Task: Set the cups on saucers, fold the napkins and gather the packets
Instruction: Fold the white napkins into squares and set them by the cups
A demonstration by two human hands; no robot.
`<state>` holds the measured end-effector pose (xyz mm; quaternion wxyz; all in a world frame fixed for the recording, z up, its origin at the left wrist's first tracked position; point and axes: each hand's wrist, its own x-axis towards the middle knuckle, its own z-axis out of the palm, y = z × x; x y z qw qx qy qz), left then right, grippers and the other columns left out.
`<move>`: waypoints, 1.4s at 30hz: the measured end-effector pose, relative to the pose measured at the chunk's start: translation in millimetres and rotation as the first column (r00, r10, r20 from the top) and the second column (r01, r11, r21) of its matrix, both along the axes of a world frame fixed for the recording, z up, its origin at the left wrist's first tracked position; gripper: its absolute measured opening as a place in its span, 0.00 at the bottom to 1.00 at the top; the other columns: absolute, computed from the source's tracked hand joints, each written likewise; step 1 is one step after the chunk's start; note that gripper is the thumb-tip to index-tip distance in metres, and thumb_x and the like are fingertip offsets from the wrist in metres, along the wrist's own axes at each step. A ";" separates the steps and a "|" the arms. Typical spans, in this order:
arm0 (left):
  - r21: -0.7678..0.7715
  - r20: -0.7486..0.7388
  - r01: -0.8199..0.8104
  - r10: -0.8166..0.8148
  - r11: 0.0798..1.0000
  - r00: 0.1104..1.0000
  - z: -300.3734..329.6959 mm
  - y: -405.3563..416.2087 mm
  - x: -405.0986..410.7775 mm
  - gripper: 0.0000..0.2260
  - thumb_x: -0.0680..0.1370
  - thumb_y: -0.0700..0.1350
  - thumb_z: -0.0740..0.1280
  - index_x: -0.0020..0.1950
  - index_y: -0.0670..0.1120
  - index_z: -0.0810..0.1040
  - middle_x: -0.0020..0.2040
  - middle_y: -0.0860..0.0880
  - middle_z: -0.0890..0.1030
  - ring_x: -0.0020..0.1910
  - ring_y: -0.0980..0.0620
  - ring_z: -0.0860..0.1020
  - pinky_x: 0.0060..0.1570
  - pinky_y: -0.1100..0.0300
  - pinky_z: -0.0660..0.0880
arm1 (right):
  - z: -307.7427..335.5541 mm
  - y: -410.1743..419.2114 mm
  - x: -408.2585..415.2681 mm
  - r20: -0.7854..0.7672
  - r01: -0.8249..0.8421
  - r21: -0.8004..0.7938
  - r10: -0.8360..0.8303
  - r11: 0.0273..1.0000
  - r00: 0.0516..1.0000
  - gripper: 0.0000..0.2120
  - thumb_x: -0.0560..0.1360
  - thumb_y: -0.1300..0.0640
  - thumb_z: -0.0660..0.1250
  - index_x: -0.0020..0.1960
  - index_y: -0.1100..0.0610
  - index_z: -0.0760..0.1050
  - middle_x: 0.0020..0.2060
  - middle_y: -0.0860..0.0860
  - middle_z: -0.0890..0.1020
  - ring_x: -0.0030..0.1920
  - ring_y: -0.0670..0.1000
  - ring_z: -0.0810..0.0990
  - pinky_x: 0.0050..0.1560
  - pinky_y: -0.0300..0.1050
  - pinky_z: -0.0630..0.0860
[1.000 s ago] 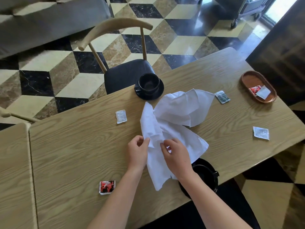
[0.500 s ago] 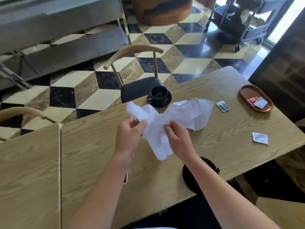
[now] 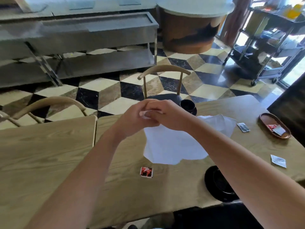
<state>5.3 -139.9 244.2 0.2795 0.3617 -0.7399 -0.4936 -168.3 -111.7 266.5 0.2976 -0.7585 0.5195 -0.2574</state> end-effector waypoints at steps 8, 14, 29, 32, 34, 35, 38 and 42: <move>0.073 0.152 -0.052 0.040 0.996 0.988 4.7 5.8 107.9 0.12 0.69 0.51 0.79 0.48 0.47 0.85 0.46 0.45 0.86 0.45 0.49 0.83 0.52 0.47 0.78 | 32.6 -4.2 46.8 -0.135 0.006 -0.173 -0.030 0.985 0.990 0.06 0.80 0.51 0.66 0.48 0.49 0.81 0.39 0.47 0.82 0.41 0.46 0.80 0.42 0.40 0.76; 0.130 0.164 -0.021 0.000 0.991 0.986 16.9 7.8 147.7 0.16 0.69 0.47 0.78 0.46 0.37 0.78 0.43 0.37 0.80 0.43 0.44 0.79 0.47 0.48 0.74 | 45.2 -4.1 40.7 -0.314 0.001 -0.261 -0.085 0.965 0.946 0.07 0.79 0.47 0.67 0.49 0.47 0.83 0.40 0.44 0.83 0.42 0.43 0.79 0.42 0.39 0.74; 0.425 0.035 0.066 -0.090 0.903 0.995 38.4 -9.6 156.6 0.14 0.71 0.36 0.68 0.55 0.42 0.84 0.50 0.40 0.85 0.47 0.42 0.84 0.45 0.53 0.82 | 46.9 -32.0 28.0 -0.379 -0.023 -0.280 -0.088 0.960 0.921 0.09 0.73 0.40 0.72 0.43 0.46 0.82 0.33 0.38 0.80 0.37 0.39 0.76 0.35 0.38 0.69; 0.545 -0.107 0.163 -0.125 0.822 0.986 34.1 -14.0 154.9 0.15 0.74 0.39 0.71 0.61 0.44 0.82 0.55 0.40 0.84 0.51 0.42 0.84 0.49 0.50 0.82 | 53.5 -32.2 24.4 -0.385 -0.025 -0.332 -0.111 0.943 0.916 0.05 0.74 0.40 0.70 0.42 0.38 0.77 0.37 0.40 0.80 0.39 0.41 0.77 0.34 0.37 0.68; 0.615 -0.154 0.167 -0.090 0.771 0.984 25.8 -16.9 156.3 0.23 0.74 0.45 0.75 0.67 0.41 0.77 0.60 0.38 0.82 0.56 0.39 0.81 0.55 0.46 0.80 | 58.2 -32.9 22.1 -0.377 -0.044 -0.354 -0.099 0.934 0.921 0.04 0.74 0.42 0.71 0.43 0.40 0.78 0.38 0.41 0.80 0.40 0.44 0.77 0.36 0.38 0.70; 0.638 -0.138 0.155 -0.087 0.755 0.987 21.6 -18.1 157.5 0.26 0.73 0.48 0.77 0.68 0.40 0.76 0.60 0.36 0.80 0.55 0.38 0.80 0.54 0.45 0.79 | 60.9 -33.0 20.7 -0.367 -0.045 -0.348 -0.092 0.937 0.926 0.05 0.74 0.43 0.71 0.43 0.43 0.80 0.40 0.42 0.80 0.42 0.45 0.78 0.38 0.40 0.73; 0.633 -0.057 0.121 -0.110 0.765 0.992 17.3 -22.7 161.8 0.26 0.73 0.58 0.77 0.59 0.38 0.81 0.41 0.39 0.80 0.34 0.49 0.76 0.30 0.59 0.72 | 67.1 -34.4 14.8 -0.399 -0.040 -0.258 -0.068 0.965 0.915 0.05 0.73 0.44 0.73 0.43 0.44 0.82 0.41 0.43 0.82 0.43 0.46 0.78 0.43 0.45 0.77; 0.441 0.280 0.097 -0.239 0.892 0.930 26.6 -34.1 162.7 0.15 0.76 0.54 0.74 0.43 0.42 0.81 0.33 0.50 0.74 0.28 0.56 0.69 0.28 0.65 0.66 | 57.7 -48.5 5.3 -0.583 -0.041 -0.132 -0.044 0.990 0.811 0.06 0.75 0.43 0.71 0.43 0.44 0.82 0.39 0.44 0.82 0.43 0.49 0.78 0.46 0.48 0.75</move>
